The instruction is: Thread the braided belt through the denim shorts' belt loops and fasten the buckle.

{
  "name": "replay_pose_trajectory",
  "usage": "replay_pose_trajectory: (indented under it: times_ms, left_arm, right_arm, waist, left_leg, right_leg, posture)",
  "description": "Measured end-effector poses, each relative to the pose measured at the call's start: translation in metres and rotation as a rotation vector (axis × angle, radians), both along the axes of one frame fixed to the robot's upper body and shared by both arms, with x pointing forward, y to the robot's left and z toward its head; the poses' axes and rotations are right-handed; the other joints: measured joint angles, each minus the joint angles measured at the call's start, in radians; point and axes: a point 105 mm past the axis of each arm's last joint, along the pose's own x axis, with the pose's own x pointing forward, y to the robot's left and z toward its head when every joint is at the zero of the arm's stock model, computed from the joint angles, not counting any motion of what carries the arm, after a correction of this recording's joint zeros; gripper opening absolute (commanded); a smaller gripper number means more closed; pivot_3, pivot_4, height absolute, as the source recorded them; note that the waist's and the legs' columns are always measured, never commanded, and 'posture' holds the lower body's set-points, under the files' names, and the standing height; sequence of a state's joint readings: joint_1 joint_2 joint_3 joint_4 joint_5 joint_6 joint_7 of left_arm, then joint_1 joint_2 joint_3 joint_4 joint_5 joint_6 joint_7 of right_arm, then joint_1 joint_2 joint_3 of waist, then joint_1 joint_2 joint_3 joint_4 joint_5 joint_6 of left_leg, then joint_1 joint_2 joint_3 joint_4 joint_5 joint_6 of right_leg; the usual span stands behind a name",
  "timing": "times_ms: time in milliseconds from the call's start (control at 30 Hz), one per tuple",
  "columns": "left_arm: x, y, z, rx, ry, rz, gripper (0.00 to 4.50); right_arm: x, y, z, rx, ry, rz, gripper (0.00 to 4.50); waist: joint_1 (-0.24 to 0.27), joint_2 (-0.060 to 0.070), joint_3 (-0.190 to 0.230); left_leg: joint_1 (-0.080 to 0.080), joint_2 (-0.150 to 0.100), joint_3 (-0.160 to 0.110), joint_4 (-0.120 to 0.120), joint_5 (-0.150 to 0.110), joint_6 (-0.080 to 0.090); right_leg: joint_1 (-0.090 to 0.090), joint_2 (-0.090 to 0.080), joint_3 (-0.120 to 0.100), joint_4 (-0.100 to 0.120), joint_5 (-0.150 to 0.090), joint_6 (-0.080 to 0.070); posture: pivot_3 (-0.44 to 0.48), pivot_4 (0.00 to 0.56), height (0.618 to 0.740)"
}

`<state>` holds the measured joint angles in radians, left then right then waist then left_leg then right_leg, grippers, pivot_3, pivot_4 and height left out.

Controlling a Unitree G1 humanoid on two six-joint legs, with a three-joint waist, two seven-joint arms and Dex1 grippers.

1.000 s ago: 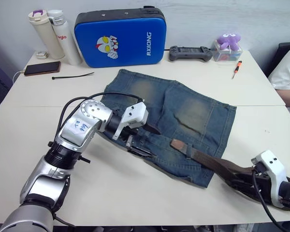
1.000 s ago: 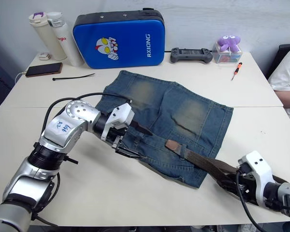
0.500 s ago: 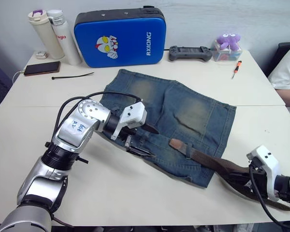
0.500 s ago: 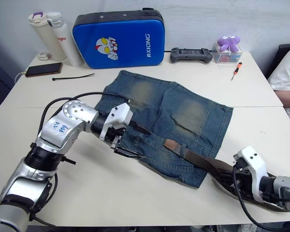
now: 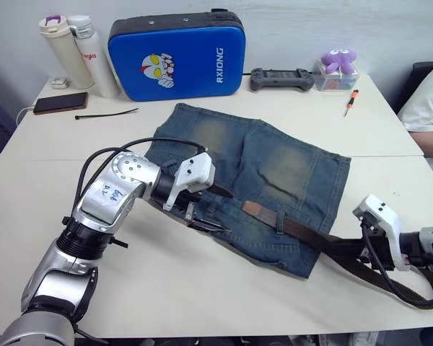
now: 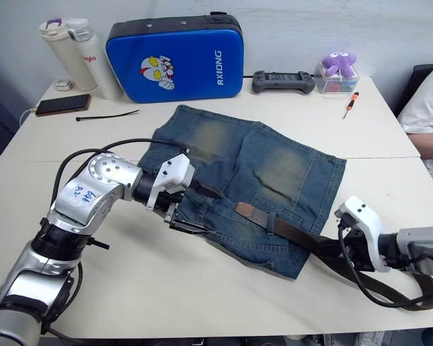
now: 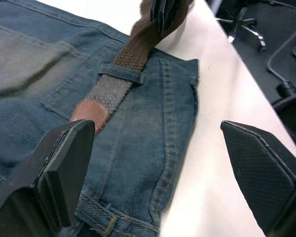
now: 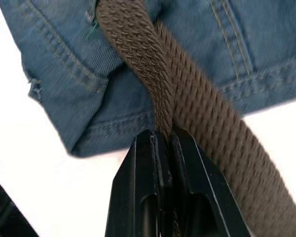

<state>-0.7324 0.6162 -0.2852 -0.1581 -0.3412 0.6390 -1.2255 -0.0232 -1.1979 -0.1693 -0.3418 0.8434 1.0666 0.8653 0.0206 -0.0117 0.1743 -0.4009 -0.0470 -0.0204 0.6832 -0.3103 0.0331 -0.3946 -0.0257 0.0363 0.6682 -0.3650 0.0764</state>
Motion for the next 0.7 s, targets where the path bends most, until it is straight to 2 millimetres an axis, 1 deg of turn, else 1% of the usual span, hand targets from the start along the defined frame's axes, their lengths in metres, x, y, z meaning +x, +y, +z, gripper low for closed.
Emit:
replay_pose_trajectory:
  times_ms: [67,167,300,433,533,600,633,700]
  left_arm:
    - [-0.001,0.002,-0.001,-0.006,0.001,0.026,4.50]
    - [-0.002,0.005,-0.003,-0.008,0.010,0.051,4.50]
    - [-0.003,0.006,-0.002,-0.011,0.004,0.061,4.50]
    - [-0.003,0.006,-0.002,-0.012,0.008,0.064,4.50]
    - [-0.003,0.007,-0.002,-0.007,0.009,0.062,4.50]
    - [-0.003,0.009,-0.002,-0.002,0.010,0.061,4.50]
    - [-0.004,0.009,-0.002,-0.002,0.010,0.057,4.50]
    - [-0.003,0.009,-0.002,-0.002,0.011,0.047,4.50]
  right_arm:
    - [0.014,0.000,0.001,-0.028,-0.013,0.017,0.05]
    - [0.027,0.000,0.002,-0.037,-0.032,0.015,0.05]
    - [0.037,0.007,0.003,-0.016,-0.054,0.026,0.05]
    - [0.042,0.015,0.004,0.012,-0.075,0.038,1.64]
    - [0.040,0.016,0.008,0.038,-0.080,0.024,3.14]
    - [0.037,0.013,0.018,0.034,-0.107,0.026,4.11]
    - [0.037,0.012,0.024,0.039,-0.130,0.022,4.48]
    - [0.034,0.008,0.035,0.027,-0.170,0.016,4.48]
  waist:
    - [0.000,0.000,0.000]
    - [-0.001,0.000,0.000]
    - [-0.001,0.000,0.000]
    - [0.000,0.000,0.000]
    - [0.002,0.000,0.000]
    - [0.004,0.000,0.000]
    - [0.004,0.000,0.000]
    - [0.004,0.000,0.000]
  left_leg:
    - [-0.001,0.000,0.001,0.000,0.000,0.000]
    - [-0.001,0.000,0.001,0.000,0.000,0.000]
    - [-0.001,0.000,0.001,0.000,0.000,0.000]
    - [-0.001,0.000,0.001,0.000,0.000,0.000]
    - [-0.002,0.000,0.001,0.000,0.000,0.000]
    - [-0.002,0.000,0.001,0.000,0.000,0.000]
    - [-0.002,0.000,0.001,0.000,0.000,0.000]
    - [-0.002,0.000,0.001,0.000,0.000,0.000]
  right_leg:
    - [-0.001,0.000,0.001,0.001,0.000,0.000]
    - [-0.001,0.000,0.001,0.001,0.000,0.000]
    - [-0.002,0.000,0.001,0.001,0.000,0.000]
    - [-0.002,0.000,0.001,0.003,0.000,0.000]
    - [-0.002,-0.001,0.001,0.004,0.000,0.000]
    - [-0.002,-0.001,0.000,0.004,0.000,0.000]
    - [-0.002,-0.001,0.000,0.004,0.000,0.000]
    - [-0.002,-0.001,0.000,0.004,0.000,0.000]
  posture:
    - [0.000,0.150,0.740]
    - [0.000,0.150,0.740]
    - [0.000,0.150,0.740]
    - [0.000,0.150,0.740]
    - [0.000,0.150,0.740]
    - [0.000,0.150,0.740]
    - [0.000,0.150,0.740]
    - [0.000,0.150,0.740]
